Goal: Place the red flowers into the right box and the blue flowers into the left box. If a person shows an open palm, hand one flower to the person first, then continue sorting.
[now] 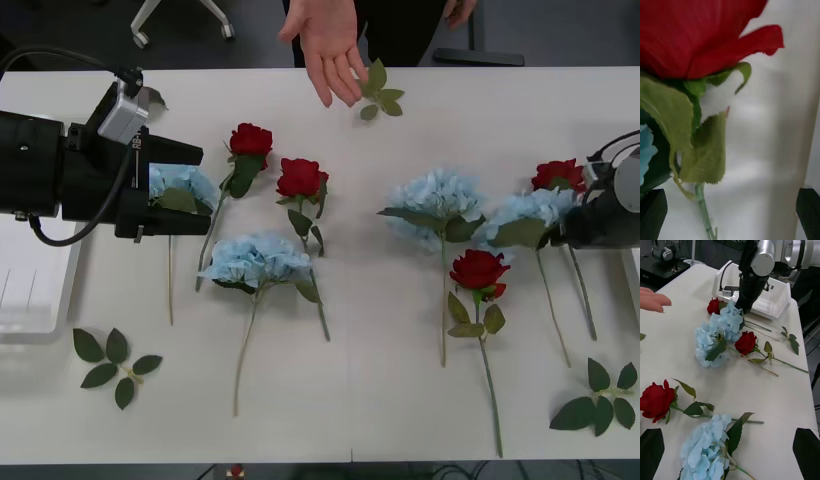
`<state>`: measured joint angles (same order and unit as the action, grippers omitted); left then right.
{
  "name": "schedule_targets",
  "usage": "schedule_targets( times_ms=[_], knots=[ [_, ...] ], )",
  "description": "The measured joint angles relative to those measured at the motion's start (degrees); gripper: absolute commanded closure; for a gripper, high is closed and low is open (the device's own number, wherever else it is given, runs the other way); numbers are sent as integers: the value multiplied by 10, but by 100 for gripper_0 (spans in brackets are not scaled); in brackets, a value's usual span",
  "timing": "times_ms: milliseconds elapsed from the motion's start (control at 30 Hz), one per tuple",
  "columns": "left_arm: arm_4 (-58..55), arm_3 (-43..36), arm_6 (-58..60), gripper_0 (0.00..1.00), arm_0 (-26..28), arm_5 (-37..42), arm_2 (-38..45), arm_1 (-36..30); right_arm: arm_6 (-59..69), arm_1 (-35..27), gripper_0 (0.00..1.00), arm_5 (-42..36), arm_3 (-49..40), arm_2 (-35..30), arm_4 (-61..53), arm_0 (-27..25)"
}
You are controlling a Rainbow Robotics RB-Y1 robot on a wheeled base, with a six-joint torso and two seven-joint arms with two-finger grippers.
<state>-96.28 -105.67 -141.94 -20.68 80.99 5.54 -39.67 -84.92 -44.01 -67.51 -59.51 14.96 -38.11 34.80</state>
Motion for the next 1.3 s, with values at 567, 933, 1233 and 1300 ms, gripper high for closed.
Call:
schedule_targets(
  times_ms=[567, 933, 1233, 1300],
  knots=[
    [0, 0, -1, 0, 0, 0, 0, 0, 0, 11, 31, 14, 27, 23, 9, 7],
    [0, 0, -2, 0, 0, 0, 0, 0, 0, 11, 100, 14, 29, 23, 10, 7],
    [0, 0, -4, 0, 0, 0, 0, 0, 0, 11, 100, 7, 34, 22, 5, 7],
    [0, 0, -4, 0, 0, 0, 0, 0, 0, 11, 100, 0, 34, 14, -15, 7]
  ],
)
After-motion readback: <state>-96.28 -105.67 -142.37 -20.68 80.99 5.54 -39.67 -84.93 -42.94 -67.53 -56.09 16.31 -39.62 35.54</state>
